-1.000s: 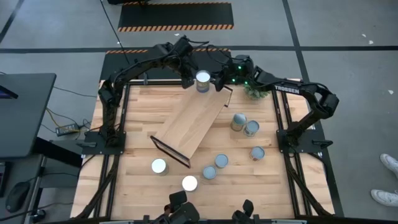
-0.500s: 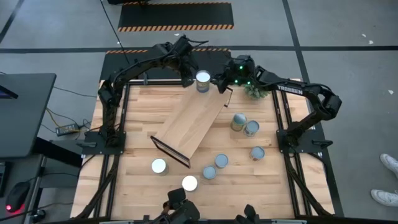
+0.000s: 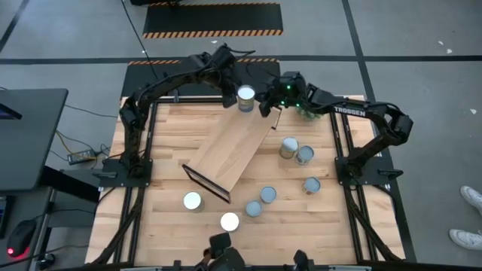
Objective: Pick and place cans onto a shelf
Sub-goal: Put the canned peas on the shelf
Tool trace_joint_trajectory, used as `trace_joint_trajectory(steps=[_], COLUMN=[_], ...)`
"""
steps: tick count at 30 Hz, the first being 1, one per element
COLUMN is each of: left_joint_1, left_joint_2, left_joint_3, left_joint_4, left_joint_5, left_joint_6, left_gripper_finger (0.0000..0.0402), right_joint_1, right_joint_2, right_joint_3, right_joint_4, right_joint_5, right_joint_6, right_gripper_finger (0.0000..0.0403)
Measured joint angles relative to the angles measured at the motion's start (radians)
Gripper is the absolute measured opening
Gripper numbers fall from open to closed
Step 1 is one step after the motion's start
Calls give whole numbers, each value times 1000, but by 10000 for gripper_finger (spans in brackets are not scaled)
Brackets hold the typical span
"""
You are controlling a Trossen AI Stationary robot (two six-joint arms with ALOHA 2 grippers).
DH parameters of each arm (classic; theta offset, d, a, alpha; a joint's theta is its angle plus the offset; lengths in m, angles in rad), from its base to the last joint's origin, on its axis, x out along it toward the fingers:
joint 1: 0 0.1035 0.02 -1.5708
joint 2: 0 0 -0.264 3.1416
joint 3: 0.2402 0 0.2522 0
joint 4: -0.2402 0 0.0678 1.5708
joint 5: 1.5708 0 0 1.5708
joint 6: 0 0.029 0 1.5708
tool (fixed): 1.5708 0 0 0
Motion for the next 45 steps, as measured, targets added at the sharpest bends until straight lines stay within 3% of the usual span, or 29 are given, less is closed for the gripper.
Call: trace_joint_trajectory(steps=[12, 19, 28, 38, 45], left_joint_1=[-22, -13, 25, 25, 24], left_joint_2=[0, -40, -53, -53, -53], left_joint_3=[0, 1, 2, 1, 1], left_joint_4=[-43, -71, -77, -67, -57], left_joint_5=[-16, -57, -69, -67, -75], left_joint_6=[2, 41, 44, 44, 39], left_gripper_finger=[187, 187, 187, 187, 187], right_joint_1=[-27, 1, 72, 20, 5], right_joint_2=[1, -8, 2, 3, 76], right_joint_3=[0, 0, 0, 0, 2], right_joint_4=[34, -92, -60, -17, 90], right_joint_5=[0, -65, 96, 75, 15], right_joint_6=[-27, 0, -46, -114, -115], right_gripper_finger=[48, 47, 47, 47, 47])
